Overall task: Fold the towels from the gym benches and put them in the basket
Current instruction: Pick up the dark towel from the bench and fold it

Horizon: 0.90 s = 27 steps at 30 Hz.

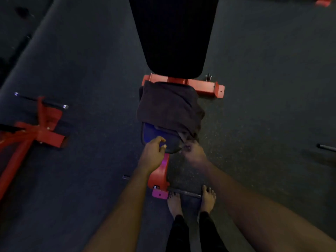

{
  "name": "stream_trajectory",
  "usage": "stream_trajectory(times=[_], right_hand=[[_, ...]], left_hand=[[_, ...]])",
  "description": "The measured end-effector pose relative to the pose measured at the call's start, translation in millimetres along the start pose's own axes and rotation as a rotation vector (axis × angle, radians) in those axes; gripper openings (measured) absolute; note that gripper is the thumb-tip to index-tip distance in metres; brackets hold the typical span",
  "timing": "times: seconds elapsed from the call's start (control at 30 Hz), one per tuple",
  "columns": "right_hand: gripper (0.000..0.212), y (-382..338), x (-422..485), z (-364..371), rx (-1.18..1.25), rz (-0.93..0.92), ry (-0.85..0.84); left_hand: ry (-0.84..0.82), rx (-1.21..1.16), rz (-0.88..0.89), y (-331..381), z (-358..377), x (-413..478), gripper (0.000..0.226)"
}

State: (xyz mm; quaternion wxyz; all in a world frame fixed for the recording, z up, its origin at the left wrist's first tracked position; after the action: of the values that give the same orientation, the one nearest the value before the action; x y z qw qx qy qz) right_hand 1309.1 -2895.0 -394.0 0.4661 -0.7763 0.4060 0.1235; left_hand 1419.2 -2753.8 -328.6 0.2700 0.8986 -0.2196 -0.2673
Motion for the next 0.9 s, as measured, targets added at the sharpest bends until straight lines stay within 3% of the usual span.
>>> stream_trajectory(times=[0.03,0.23,0.47,0.6,0.8,0.9], right_hand=[[0.034,16,34,39,-0.001,0.024,-0.04],[0.07,12,60,64,-0.259,0.04,-0.014],[0.043,-43,26,4,-0.146,-0.101,0.202],[0.013,-103,-8,-62,-0.02,-0.212,0.336],[0.016,-207,-75,-156,0.067,-0.501,0.327],[0.019,-250,-111,-201,0.106,-0.586,0.322]], left_hand=[[-0.035,0.01,-0.03,-34,25,25,0.021],[-0.041,0.002,-0.033,-56,40,35,0.028],[-0.036,-0.055,0.003,-36,1,20,0.03],[0.02,-0.097,0.106,12,-46,19,0.033],[0.06,-0.138,0.34,108,-136,8,0.062],[0.009,-0.084,0.402,156,-173,-2,0.057]])
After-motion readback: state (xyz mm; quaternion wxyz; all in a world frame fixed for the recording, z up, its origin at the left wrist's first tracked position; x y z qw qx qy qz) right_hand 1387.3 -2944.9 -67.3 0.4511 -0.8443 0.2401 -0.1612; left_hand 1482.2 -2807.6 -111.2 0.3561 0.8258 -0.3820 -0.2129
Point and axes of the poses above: each hand's wrist, its own x-axis towards the middle knuckle, its own z-axis out of the palm, y = z × x, the point moved 6 cm from there along x, towards the middle knuckle, and after that the axes turned 4 degrees about y, right-handed, at the moved point
